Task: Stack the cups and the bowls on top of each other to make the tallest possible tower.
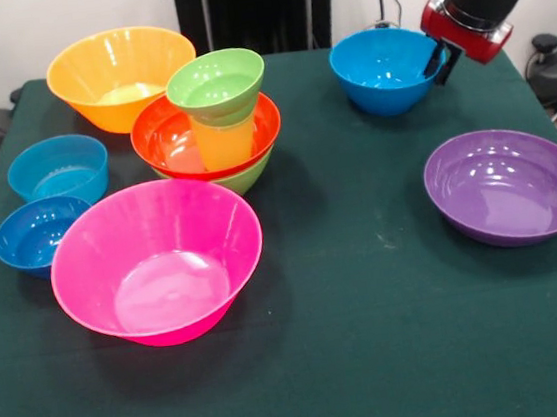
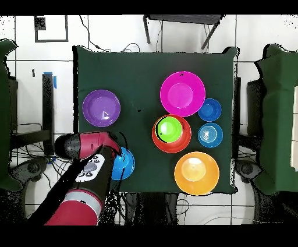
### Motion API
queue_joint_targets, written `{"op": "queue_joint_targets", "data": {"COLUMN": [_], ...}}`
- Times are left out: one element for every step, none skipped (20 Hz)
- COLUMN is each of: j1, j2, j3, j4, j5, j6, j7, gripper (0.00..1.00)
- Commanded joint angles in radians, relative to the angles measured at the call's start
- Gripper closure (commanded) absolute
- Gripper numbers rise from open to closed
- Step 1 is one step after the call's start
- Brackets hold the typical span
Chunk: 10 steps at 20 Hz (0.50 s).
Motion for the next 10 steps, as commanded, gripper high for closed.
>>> {"op": "queue_joint_targets", "data": {"j1": [-0.026,-0.023,-0.018,-0.011,-0.015,-0.012,-0.010,-0.007,-0.006,-0.008], "j2": [0.003,-0.004,-0.004,-0.004,0.002,0.005,0.003,0.001,0.000,0.004], "j3": [0.113,0.110,0.099,0.092,0.087,0.081,0.079,0.072,0.069,0.065], "j4": [0.059,0.060,0.051,0.047,0.038,0.034,0.037,0.034,0.032,0.024], "j5": [0.044,0.044,0.043,0.043,0.043,0.041,0.042,0.038,0.037,0.033], "j6": [-0.065,-0.057,-0.047,-0.041,-0.038,-0.036,-0.036,-0.032,-0.031,-0.031], "j7": [0.118,0.118,0.122,0.128,0.126,0.129,0.130,0.131,0.131,0.128], "gripper": [1.00,1.00,1.00,1.00,1.00,1.00,1.00,1.00,1.00,1.00]}}
